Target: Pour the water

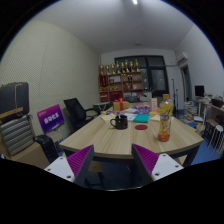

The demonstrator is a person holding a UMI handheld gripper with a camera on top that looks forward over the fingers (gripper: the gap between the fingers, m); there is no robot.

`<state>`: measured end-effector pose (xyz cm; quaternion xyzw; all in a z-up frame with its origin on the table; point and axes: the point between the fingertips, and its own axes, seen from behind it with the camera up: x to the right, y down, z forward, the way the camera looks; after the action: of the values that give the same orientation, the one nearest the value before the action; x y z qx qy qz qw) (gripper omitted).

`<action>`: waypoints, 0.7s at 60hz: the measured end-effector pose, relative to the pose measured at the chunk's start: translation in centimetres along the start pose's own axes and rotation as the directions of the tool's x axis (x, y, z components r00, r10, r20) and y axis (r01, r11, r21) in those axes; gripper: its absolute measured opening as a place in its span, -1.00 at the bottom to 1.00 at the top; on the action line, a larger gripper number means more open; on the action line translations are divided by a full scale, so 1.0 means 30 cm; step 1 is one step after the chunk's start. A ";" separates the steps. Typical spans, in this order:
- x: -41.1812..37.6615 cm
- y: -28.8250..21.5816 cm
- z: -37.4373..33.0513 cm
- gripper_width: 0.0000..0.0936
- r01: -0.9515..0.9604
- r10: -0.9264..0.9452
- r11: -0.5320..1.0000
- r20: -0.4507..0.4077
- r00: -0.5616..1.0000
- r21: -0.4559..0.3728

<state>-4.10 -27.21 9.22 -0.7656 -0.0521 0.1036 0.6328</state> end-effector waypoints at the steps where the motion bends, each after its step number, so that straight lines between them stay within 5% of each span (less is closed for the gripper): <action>1: 0.006 0.000 0.000 0.76 0.000 0.000 1.000 -0.005 1.000 0.000; 22: 0.459 -0.096 0.163 0.73 0.059 -0.035 0.991 -0.199 0.979 0.117; 42: 0.856 -0.106 0.562 0.75 0.075 -0.039 0.993 -0.336 0.941 0.095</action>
<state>17.25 -5.01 6.96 -0.7353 0.0390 -0.0431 0.6752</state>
